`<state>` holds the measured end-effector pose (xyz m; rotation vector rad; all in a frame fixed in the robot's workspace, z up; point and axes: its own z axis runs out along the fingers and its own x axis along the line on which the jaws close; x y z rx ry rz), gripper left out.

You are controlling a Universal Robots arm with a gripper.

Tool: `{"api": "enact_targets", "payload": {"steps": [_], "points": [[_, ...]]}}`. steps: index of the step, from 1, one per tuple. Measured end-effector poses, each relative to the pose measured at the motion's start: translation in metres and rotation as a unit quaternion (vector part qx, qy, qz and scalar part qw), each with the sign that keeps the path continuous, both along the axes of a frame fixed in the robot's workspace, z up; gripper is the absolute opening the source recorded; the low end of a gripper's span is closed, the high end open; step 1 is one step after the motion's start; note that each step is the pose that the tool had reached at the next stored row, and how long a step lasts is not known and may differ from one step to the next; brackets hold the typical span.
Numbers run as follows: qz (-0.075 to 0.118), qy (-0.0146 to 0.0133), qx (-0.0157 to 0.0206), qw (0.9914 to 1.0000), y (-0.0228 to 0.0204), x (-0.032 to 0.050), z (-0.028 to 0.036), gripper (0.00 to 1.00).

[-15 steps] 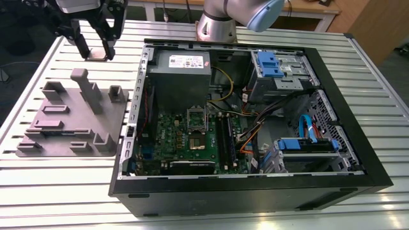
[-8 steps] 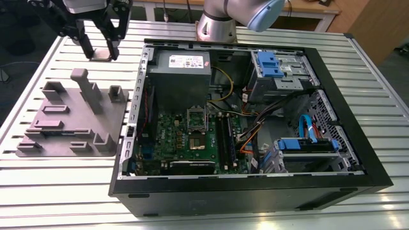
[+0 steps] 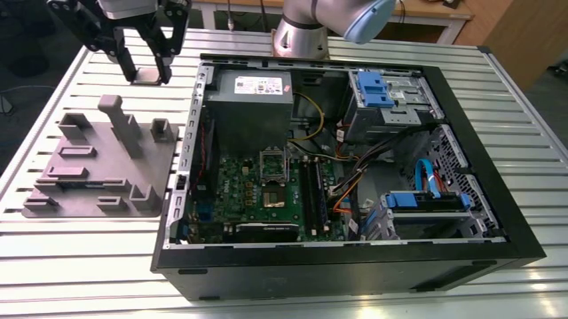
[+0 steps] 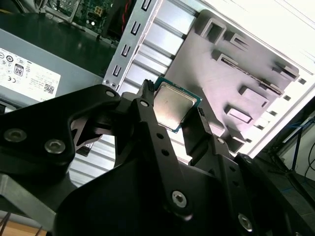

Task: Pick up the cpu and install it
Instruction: 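Pick up the cpu and move it towards the insertion slot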

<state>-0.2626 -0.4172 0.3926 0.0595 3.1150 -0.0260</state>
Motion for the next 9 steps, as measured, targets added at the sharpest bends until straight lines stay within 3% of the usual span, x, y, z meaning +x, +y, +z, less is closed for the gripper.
{"api": "enact_targets", "payload": {"steps": [9], "points": [[0.000,0.0000,0.0000,1.00000,0.0000,0.0094,0.0000,0.47]]}}
